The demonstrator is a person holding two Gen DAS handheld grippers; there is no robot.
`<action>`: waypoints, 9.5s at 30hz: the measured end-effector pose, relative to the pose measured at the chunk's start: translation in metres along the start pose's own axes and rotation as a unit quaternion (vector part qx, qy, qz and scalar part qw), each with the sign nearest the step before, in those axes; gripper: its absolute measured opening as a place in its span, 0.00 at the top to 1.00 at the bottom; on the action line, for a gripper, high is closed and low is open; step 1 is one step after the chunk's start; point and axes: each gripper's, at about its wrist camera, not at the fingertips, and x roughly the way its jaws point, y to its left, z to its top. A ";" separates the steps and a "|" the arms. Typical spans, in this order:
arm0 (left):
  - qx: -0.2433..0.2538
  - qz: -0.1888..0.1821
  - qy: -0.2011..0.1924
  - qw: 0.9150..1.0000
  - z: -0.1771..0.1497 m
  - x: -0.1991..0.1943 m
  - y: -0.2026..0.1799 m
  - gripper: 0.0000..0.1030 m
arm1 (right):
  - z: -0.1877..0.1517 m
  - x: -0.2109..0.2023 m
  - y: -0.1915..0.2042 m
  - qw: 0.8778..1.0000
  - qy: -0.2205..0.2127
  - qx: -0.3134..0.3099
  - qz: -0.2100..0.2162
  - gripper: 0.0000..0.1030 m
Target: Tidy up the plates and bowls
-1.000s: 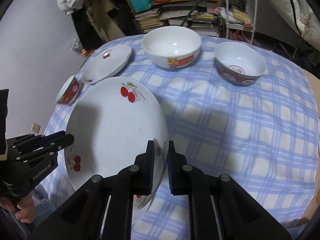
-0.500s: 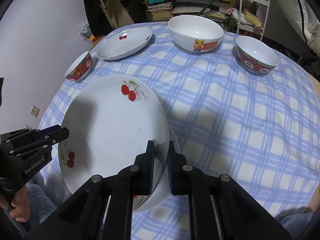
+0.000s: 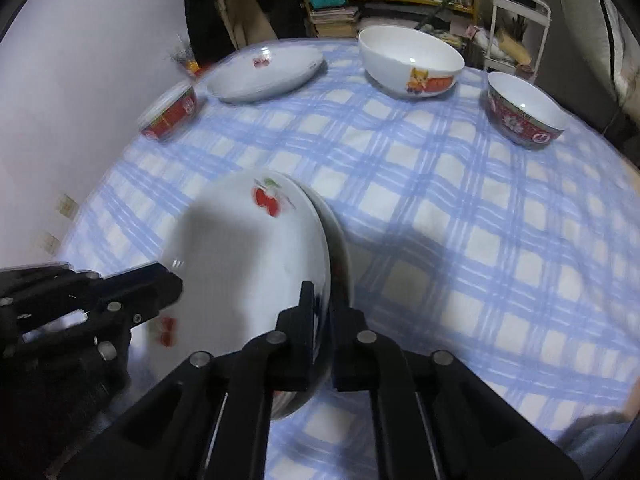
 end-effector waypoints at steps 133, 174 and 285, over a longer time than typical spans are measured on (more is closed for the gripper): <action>-0.118 -0.017 0.065 0.991 0.253 0.089 0.217 0.80 | 0.273 0.101 0.013 0.995 0.060 0.056 0.062 0.85; -0.117 -0.002 0.059 0.991 0.045 0.018 0.087 0.81 | 0.038 0.001 -0.037 0.990 0.043 0.107 0.076 0.85; -0.052 0.018 -0.036 0.998 0.294 0.085 0.019 0.20 | 0.241 0.057 -0.188 0.990 -0.072 0.122 -0.013 0.58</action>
